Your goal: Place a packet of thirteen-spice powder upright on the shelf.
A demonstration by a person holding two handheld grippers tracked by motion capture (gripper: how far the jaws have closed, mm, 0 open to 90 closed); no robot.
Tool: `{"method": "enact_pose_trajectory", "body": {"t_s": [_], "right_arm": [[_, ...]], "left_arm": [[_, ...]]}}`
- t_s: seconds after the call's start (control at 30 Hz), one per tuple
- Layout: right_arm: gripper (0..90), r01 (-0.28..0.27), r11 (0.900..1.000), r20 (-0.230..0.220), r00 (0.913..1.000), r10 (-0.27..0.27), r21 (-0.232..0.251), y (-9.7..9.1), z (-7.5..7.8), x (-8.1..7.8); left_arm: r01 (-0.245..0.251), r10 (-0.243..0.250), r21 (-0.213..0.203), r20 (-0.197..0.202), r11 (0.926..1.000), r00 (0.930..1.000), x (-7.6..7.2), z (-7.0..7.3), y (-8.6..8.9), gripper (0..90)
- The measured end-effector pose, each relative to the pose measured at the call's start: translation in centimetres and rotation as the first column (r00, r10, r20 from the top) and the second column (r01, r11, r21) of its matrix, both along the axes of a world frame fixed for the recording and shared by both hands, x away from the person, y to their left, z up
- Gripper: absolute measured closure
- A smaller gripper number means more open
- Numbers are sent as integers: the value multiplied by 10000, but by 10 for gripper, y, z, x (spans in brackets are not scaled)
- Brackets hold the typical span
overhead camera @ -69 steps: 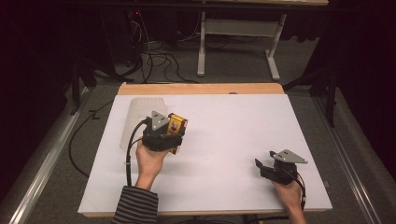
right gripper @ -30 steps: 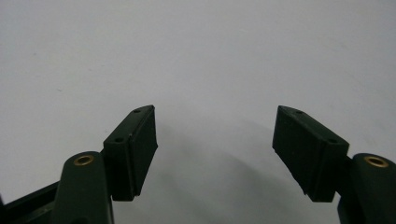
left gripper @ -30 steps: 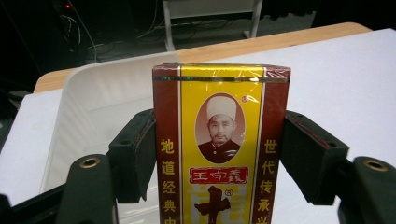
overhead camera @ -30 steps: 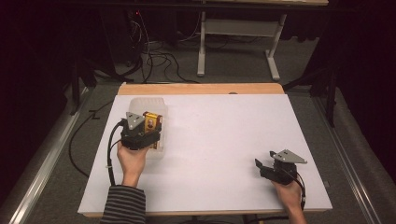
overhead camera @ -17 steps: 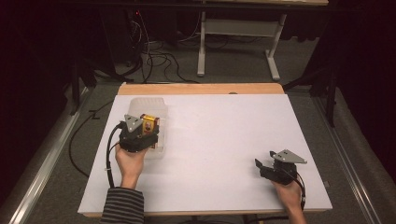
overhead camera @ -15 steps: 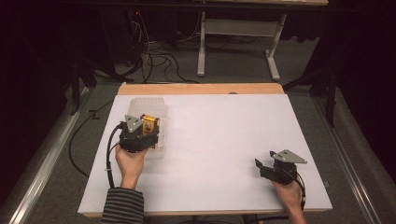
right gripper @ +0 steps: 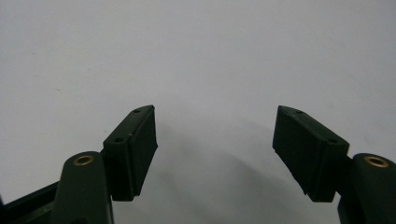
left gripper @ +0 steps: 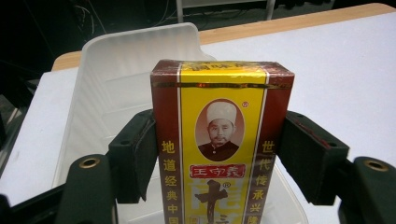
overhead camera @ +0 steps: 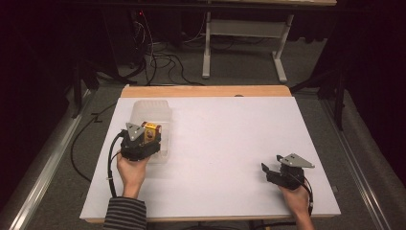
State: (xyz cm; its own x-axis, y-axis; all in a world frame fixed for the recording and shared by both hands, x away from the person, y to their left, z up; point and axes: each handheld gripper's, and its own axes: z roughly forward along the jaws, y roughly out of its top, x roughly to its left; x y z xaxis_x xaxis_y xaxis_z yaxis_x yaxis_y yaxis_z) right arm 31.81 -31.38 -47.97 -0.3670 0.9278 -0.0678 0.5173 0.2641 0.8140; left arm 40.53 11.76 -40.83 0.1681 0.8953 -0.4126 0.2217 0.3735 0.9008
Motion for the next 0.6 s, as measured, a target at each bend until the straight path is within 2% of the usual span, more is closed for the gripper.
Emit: {"method": "enact_pose_trajectory", "body": {"t_s": [0.6], "right_arm": [[307,-10,10000,140,9999,9,85,-1,0,-1]], "left_arm": [[-140,139,-73,-66,9999,9999,-7,-10,5,325]]}}
